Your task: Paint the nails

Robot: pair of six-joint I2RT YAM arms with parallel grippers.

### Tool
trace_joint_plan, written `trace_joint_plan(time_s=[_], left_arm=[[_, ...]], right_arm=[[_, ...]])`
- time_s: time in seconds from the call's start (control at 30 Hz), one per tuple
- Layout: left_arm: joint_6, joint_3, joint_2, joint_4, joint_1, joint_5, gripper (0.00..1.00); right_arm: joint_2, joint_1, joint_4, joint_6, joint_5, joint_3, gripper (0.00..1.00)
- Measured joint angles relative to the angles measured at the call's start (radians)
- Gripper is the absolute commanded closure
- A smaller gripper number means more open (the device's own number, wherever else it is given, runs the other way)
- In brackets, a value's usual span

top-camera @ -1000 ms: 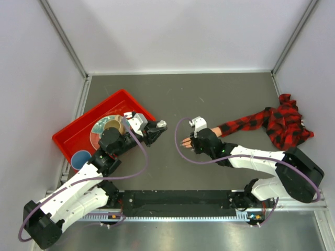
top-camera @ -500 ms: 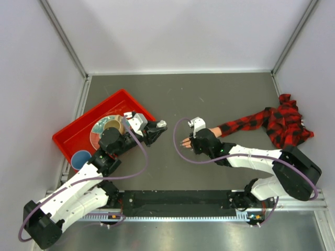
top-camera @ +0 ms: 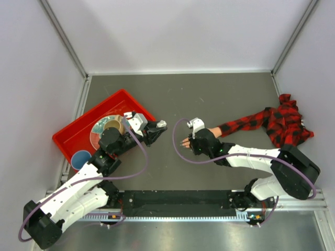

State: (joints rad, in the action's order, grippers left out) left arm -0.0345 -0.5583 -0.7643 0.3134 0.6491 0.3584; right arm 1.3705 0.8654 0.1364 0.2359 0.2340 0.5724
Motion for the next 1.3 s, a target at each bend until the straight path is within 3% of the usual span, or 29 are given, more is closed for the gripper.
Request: trace_joint_plan(time_s=[0.8, 1.3], left_arm=[[0.000, 0.000, -0.006, 0.000, 0.000, 0.000, 1.00], [0.000, 0.000, -0.006, 0.000, 0.000, 0.000, 1.00]], right_arm=[[0.020, 0.000, 0.025, 0.000, -0.029, 0.019, 1.00], [-0.036, 0.000, -0.022, -0.001, 0.042, 0.019, 1.00]])
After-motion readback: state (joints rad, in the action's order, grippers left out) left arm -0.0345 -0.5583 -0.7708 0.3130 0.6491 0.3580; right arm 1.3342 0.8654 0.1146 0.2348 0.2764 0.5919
